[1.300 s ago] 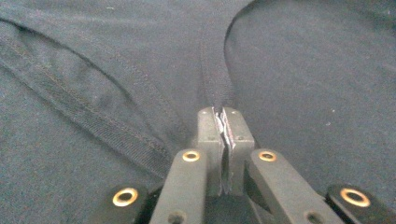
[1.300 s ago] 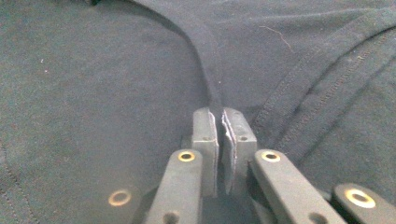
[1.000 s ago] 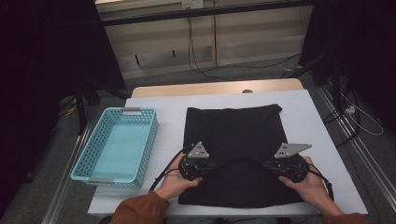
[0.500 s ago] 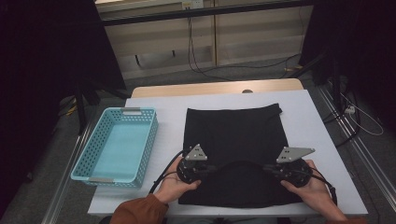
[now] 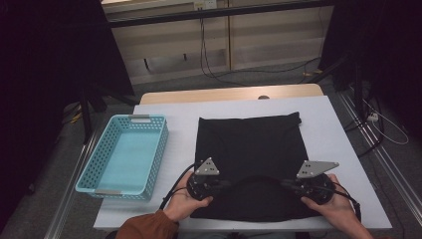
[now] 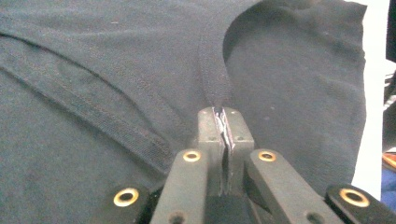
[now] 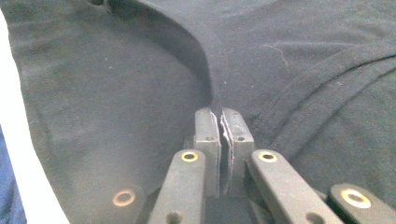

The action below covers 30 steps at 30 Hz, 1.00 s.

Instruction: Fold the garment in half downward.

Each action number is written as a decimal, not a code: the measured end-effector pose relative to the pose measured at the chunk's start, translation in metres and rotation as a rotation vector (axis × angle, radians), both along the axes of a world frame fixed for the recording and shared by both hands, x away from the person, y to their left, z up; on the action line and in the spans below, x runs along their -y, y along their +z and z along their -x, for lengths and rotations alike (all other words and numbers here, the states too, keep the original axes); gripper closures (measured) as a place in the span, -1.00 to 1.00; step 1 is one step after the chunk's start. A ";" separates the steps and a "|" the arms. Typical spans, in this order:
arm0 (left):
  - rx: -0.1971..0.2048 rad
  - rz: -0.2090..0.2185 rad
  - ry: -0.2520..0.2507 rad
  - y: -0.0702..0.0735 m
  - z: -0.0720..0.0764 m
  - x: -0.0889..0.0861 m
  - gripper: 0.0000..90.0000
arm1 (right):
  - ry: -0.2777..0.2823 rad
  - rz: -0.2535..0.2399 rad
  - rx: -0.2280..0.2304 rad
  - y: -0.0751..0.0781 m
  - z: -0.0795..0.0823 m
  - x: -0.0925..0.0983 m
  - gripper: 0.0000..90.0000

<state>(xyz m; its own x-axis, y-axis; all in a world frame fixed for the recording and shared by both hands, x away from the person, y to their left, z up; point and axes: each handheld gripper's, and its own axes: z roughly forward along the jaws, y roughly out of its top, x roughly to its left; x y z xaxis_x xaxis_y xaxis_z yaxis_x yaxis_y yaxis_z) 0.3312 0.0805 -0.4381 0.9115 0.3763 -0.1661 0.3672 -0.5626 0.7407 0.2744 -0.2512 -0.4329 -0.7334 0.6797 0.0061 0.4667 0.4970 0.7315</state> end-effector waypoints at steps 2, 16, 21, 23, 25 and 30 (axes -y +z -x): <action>-0.003 0.003 0.003 -0.001 0.003 -0.001 0.96 | 0.009 -0.003 -0.001 0.001 0.003 0.000 0.93; -0.024 0.011 -0.033 0.000 0.013 -0.005 0.96 | 0.042 -0.008 -0.007 0.002 0.020 -0.001 0.94; -0.032 0.010 -0.038 0.000 0.018 -0.008 0.96 | 0.054 -0.006 -0.012 0.002 0.024 -0.002 0.94; -0.036 0.001 -0.038 -0.001 0.021 -0.012 0.96 | 0.062 -0.009 -0.011 0.003 0.027 -0.002 0.94; -0.042 0.011 -0.030 -0.001 0.022 -0.015 0.96 | 0.068 -0.005 -0.012 0.003 0.030 -0.003 0.94; -0.039 -0.006 -0.051 -0.001 0.029 -0.013 0.96 | 0.083 0.003 -0.021 0.001 0.034 -0.005 0.94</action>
